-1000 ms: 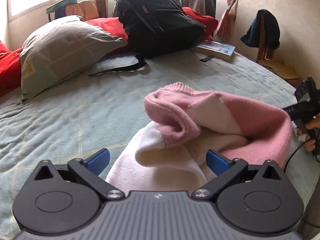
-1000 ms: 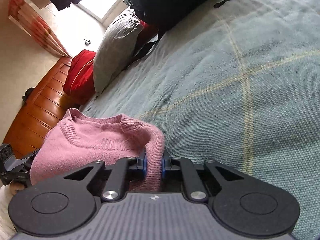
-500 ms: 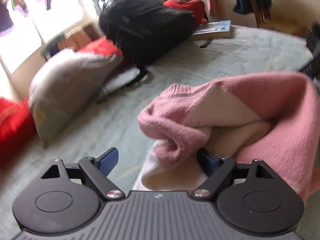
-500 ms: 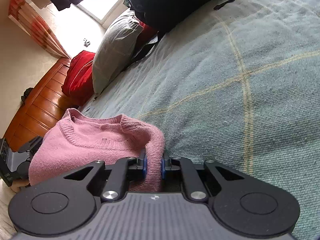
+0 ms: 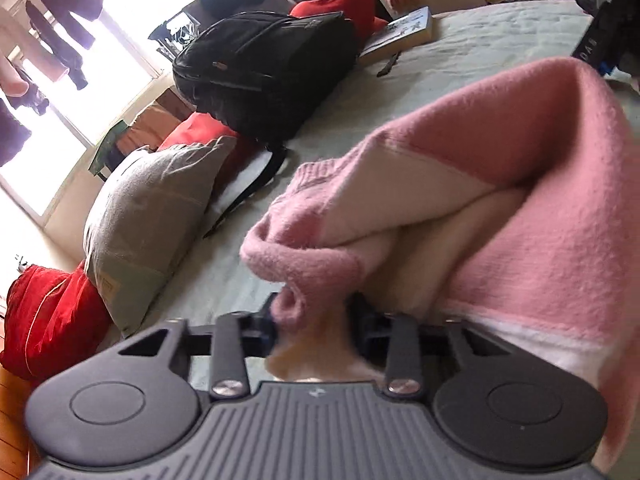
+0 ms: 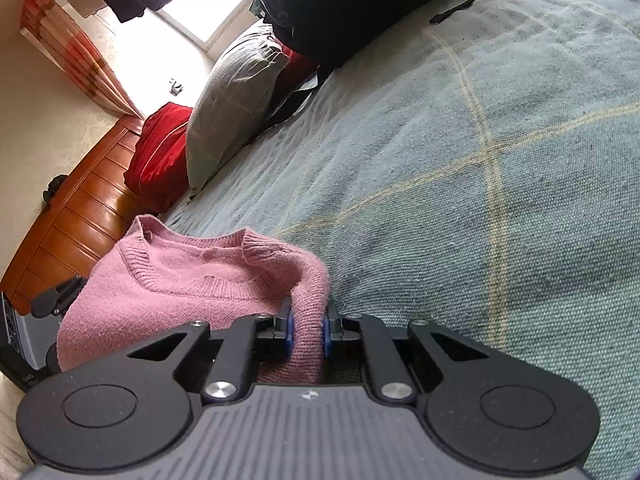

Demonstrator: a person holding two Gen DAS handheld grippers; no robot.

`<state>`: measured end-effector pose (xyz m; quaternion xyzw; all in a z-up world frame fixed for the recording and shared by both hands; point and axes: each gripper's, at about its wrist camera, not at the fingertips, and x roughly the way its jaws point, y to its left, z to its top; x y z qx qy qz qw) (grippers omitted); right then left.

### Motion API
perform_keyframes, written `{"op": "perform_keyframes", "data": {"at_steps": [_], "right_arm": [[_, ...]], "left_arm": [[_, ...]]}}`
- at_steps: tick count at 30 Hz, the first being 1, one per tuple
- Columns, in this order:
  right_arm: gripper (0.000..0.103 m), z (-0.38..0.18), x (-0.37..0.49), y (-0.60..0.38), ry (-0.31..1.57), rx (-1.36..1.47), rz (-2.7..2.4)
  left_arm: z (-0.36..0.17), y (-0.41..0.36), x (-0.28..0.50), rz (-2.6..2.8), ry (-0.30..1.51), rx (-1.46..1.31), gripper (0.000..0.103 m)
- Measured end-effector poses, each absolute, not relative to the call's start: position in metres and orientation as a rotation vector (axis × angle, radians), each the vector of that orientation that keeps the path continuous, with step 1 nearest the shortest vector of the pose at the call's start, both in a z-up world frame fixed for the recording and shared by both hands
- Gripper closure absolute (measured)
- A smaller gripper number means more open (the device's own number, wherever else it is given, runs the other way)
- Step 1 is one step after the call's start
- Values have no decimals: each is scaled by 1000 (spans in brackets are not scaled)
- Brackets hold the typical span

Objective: Fold clothes
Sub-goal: 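Grasp a sweater edge with the right gripper while the left gripper grasps another edge, then lift the sweater with both grippers and shake it open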

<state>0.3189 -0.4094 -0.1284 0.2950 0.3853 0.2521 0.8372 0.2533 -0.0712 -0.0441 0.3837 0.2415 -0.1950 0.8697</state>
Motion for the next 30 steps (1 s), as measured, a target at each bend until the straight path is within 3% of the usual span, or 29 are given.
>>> {"op": "perform_keyframes", "data": {"at_steps": [15, 30], "right_arm": [[87, -68, 308, -394, 736, 391, 457], [88, 12, 411, -351, 618, 123, 283]], "left_arm": [[21, -14, 277, -303, 510, 565, 84], [21, 49, 392, -226, 694, 302, 84]]}}
